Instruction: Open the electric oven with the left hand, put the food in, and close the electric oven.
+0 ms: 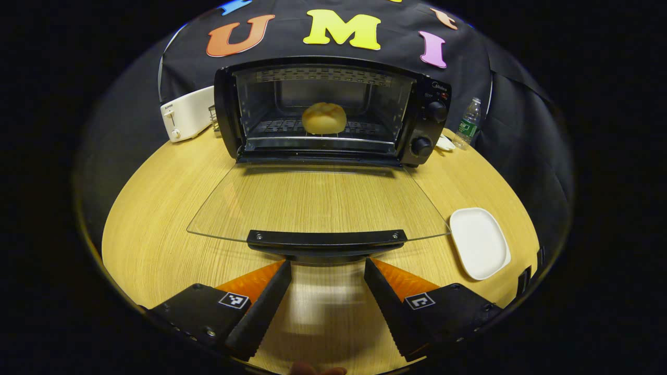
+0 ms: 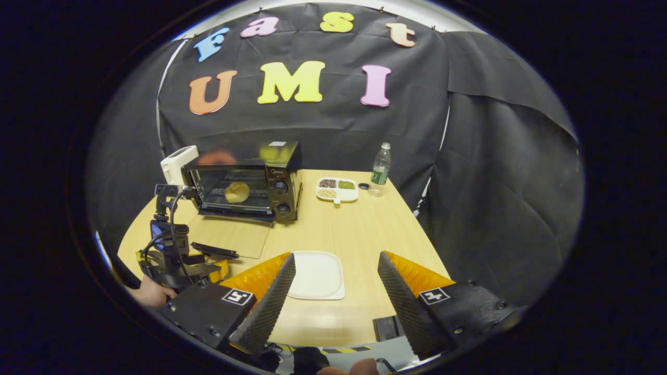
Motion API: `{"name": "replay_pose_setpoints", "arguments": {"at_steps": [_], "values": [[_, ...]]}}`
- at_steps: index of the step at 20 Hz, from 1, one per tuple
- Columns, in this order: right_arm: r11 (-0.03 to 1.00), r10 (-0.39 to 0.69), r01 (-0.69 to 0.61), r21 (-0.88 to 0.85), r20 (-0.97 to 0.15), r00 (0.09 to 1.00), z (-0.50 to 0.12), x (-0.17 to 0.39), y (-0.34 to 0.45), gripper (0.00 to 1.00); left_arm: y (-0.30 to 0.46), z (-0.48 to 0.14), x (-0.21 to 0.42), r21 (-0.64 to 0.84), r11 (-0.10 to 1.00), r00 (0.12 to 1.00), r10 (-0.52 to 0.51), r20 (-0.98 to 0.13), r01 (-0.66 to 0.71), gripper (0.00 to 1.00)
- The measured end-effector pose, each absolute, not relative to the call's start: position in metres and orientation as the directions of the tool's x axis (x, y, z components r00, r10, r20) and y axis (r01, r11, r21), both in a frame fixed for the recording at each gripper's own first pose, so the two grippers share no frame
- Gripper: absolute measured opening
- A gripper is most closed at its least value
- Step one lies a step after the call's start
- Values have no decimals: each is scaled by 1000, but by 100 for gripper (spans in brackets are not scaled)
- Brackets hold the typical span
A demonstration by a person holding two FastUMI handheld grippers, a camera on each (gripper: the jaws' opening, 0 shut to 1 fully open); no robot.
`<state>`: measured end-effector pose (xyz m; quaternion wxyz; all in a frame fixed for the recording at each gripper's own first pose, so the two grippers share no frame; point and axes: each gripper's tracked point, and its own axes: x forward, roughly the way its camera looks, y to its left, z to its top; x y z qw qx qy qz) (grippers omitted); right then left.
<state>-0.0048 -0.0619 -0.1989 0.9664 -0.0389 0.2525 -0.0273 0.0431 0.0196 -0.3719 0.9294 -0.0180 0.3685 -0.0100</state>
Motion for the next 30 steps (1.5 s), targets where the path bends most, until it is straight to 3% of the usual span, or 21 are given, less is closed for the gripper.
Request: {"name": "replay_pose_setpoints", "arguments": {"at_steps": [17, 24, 30], "values": [[999, 16, -32, -39, -348, 937, -142, 9, -21, 98, 27, -160, 113, -58, 998, 934, -43, -355, 24, 93], [990, 141, -136, 35, -239, 961, -96, 42, -8, 98, 16, -68, 79, -61, 998, 981, -10, -192, -1, 93], [989, 148, -146, 28, -133, 980, -50, 22, 6, 97, 12, -17, 23, -72, 997, 994, -8, -108, 0, 93]]}}
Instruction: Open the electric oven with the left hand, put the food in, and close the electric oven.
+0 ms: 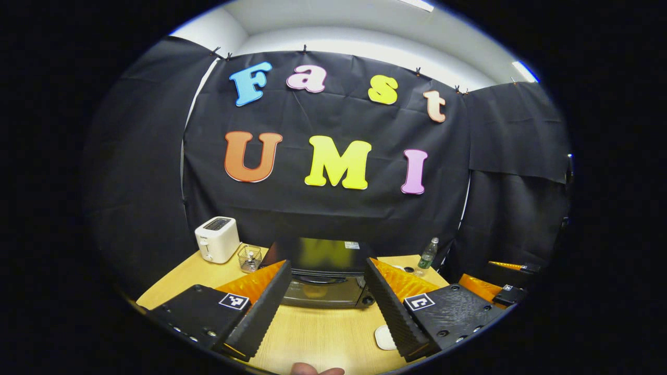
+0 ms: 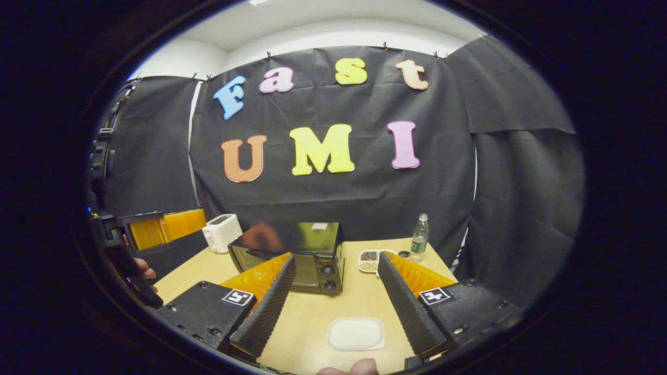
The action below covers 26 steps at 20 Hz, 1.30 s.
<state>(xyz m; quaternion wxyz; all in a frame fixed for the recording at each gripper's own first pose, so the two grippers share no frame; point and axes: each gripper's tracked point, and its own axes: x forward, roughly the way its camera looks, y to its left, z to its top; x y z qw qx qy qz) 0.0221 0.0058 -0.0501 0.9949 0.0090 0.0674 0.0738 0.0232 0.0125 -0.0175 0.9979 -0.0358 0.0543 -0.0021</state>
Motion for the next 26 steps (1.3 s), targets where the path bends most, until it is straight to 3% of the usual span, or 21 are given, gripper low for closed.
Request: {"name": "replay_pose_setpoints", "arguments": {"at_steps": [4, 6, 13, 26], "values": [[991, 130, -130, 10, -100, 986, -32, -14, 24, 100, 27, -8, -27, -72, 997, 995, -12, -100, 5, 92], [992, 125, -125, 8, -80, 989, -24, -37, 35, 97, 36, -8, -52, -63, 998, 996, -11, -93, 5, 93], [995, 102, -102, 0, -88, 991, -36, -106, 62, 97, 52, -8, -121, -12, 1000, 997, -25, -67, 24, 93], [995, 95, -93, 28, -70, 993, -44, -139, 67, 97, 51, -14, -145, -25, 999, 998, -30, -56, 29, 92]]}}
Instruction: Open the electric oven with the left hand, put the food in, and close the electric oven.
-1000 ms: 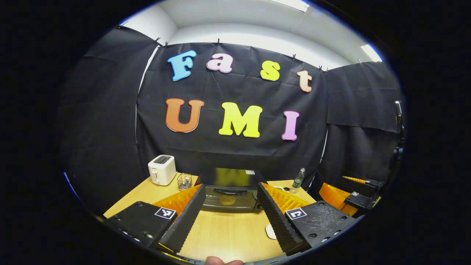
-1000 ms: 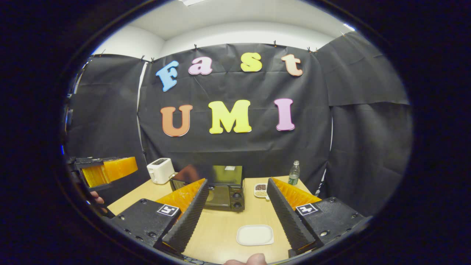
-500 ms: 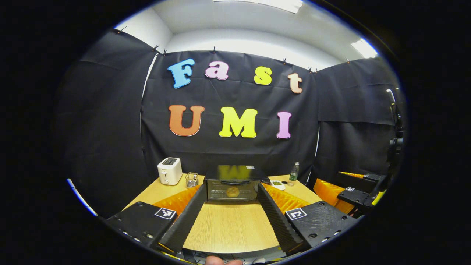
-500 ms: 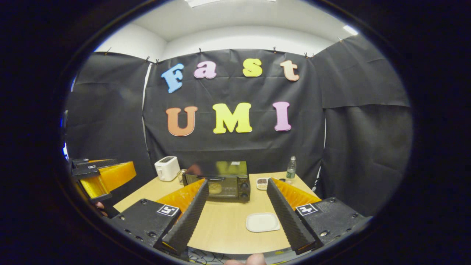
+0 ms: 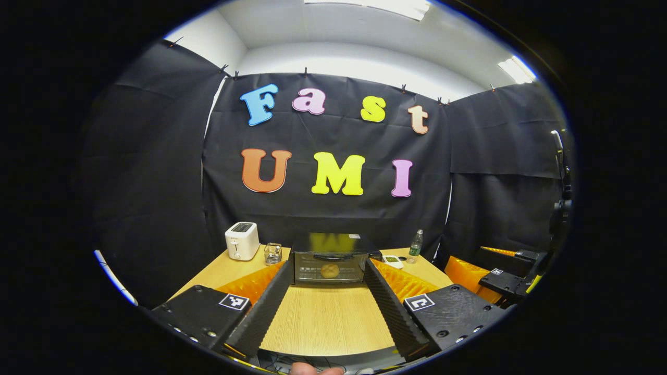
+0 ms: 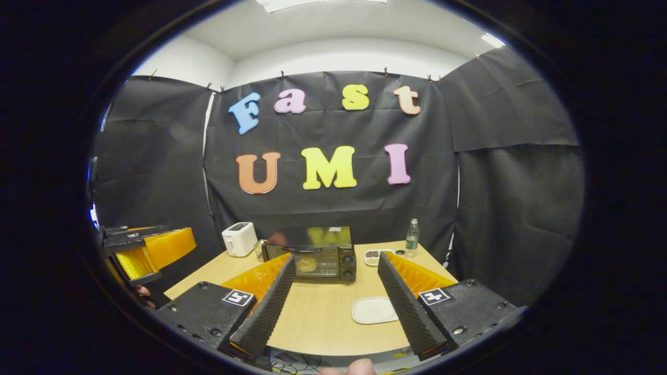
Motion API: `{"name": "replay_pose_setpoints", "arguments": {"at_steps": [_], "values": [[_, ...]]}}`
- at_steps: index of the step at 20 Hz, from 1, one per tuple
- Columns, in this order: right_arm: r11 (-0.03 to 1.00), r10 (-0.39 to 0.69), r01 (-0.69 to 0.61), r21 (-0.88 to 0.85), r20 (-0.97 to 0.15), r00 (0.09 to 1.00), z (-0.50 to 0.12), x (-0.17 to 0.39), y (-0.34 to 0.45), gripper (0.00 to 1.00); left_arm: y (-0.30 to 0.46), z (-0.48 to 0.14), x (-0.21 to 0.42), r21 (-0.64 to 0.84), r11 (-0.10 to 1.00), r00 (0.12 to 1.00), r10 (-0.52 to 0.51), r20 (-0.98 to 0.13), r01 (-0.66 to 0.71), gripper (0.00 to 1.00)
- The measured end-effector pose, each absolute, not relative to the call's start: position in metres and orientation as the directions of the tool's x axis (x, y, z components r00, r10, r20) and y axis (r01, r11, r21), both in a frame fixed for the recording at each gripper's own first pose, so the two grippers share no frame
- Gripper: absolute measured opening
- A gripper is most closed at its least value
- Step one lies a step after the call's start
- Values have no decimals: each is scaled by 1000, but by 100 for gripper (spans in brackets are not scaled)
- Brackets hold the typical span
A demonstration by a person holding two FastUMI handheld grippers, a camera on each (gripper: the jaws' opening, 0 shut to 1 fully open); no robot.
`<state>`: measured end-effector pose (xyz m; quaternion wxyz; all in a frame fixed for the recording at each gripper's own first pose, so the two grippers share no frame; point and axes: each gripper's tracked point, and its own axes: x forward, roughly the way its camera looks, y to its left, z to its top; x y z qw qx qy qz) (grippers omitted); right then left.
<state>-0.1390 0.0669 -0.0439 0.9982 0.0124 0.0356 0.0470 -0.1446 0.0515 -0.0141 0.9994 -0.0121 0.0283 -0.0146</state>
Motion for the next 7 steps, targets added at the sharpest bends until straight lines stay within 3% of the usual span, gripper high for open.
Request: {"name": "replay_pose_setpoints", "arguments": {"at_steps": [7], "values": [[991, 132, -132, 3, -72, 989, -47, -133, 72, 96, 56, -17, -145, -40, 999, 998, 3, -56, -6, 92]]}}
